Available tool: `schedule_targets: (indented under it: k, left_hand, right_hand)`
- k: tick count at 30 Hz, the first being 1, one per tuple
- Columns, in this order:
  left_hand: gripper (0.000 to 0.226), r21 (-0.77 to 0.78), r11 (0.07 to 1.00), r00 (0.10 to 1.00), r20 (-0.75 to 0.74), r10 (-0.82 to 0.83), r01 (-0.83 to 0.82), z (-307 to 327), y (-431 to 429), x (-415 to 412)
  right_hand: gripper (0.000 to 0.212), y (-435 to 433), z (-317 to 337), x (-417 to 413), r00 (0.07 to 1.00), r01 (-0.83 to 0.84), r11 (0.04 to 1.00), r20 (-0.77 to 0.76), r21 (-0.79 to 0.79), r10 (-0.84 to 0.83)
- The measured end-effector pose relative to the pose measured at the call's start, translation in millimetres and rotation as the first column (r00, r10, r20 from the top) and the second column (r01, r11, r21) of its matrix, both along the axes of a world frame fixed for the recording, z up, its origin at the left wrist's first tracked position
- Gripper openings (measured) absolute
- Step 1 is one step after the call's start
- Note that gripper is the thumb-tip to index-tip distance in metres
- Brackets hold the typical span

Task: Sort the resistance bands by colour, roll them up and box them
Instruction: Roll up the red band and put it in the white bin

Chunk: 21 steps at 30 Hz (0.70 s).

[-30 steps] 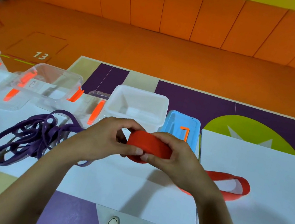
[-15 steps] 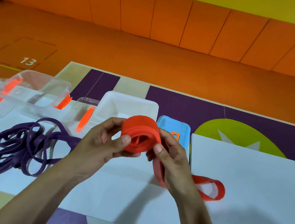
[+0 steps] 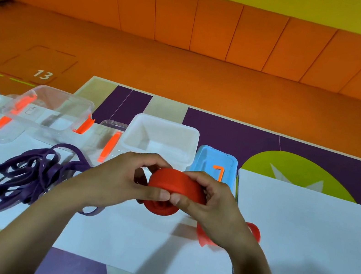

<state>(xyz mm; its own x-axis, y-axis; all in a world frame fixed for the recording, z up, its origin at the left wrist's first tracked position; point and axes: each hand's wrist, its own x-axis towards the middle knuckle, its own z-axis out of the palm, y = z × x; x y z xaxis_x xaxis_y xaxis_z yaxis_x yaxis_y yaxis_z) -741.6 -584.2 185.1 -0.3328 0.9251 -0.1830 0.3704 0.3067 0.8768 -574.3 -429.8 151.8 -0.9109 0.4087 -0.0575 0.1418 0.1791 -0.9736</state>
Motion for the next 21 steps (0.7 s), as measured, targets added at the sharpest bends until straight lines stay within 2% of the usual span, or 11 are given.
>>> schedule_targets:
  k: [5, 10, 14, 17, 21]
  left_hand:
    - [0.038, 0.073, 0.996, 0.995, 0.088, 0.044, -0.051, -8, 3, -6]
    - [0.040, 0.167, 0.977, 0.984, 0.140, 0.111, -0.134, -22, 1, -6]
    - [0.045, 0.211, 0.954, 0.964, 0.209, 0.167, -0.212, -27, -3, -6]
    - [0.055, 0.272, 0.910, 0.915, 0.341, 0.214, -0.314, -32, -2, 3]
    - [0.069, 0.298, 0.852, 0.787, 0.586, 0.192, -0.430, -47, 4, 22]
  right_hand:
    - [0.040, 0, -4, 1, 0.989, 0.095, 0.993, -0.111, -0.071, -0.102]
    - [0.039, 4, -13, -1, 0.983, 0.134, 0.990, -0.118, -0.043, -0.138]
    - [0.049, 8, -17, -2, 0.990, 0.111, 0.993, -0.078, -0.035, -0.114]
    - [0.044, 10, -17, -2, 0.993, 0.008, 0.988, -0.113, -0.156, -0.025]
    - [0.047, 8, -17, -7, 0.981, -0.017, 0.953, -0.189, -0.302, -0.043]
